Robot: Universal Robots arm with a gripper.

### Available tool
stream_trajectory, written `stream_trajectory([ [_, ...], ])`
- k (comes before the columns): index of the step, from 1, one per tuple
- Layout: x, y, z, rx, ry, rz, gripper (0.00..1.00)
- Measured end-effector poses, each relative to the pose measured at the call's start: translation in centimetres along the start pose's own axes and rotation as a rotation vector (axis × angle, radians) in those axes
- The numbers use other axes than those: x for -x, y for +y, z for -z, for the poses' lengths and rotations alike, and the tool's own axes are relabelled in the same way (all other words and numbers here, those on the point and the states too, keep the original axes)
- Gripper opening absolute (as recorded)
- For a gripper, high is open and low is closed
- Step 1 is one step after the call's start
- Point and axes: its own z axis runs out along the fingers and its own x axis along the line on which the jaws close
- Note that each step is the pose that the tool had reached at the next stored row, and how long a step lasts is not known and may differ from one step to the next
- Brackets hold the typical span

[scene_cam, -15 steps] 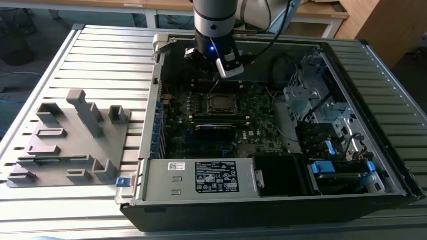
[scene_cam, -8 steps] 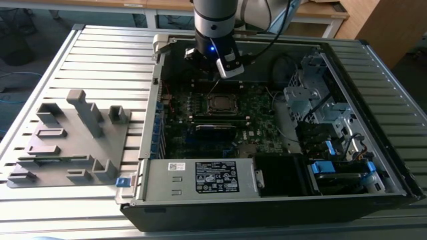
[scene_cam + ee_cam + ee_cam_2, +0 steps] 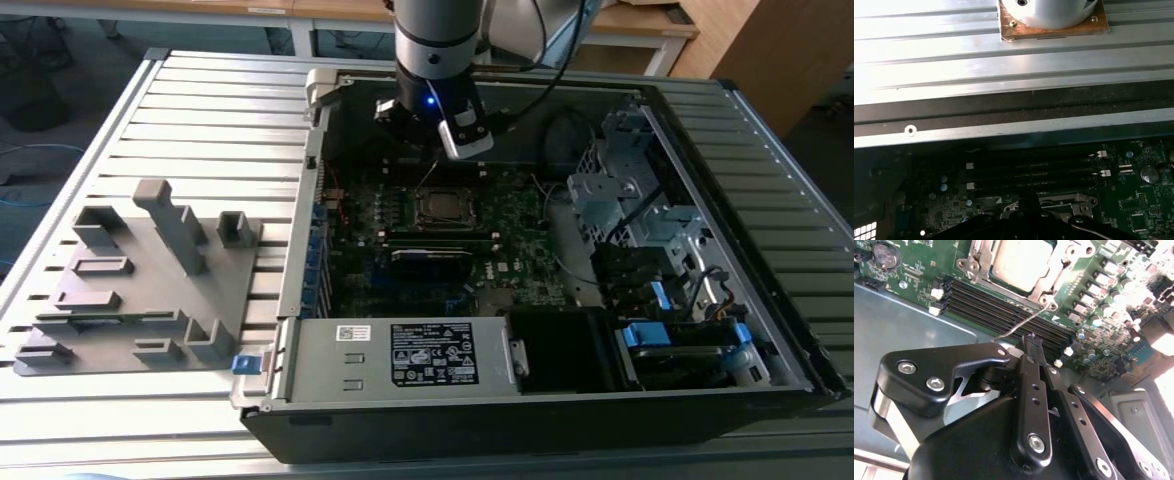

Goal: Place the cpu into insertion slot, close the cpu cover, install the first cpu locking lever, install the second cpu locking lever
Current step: 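Install the first cpu locking lever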

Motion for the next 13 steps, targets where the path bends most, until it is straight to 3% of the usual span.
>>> stream_trajectory([
  [6, 0.06, 0.00, -0.08, 0.0001, -0.0001, 0.000, 0.11],
  [13, 0.03, -0.08, -0.71, -0.0007, -0.0001, 0.000, 0.11],
])
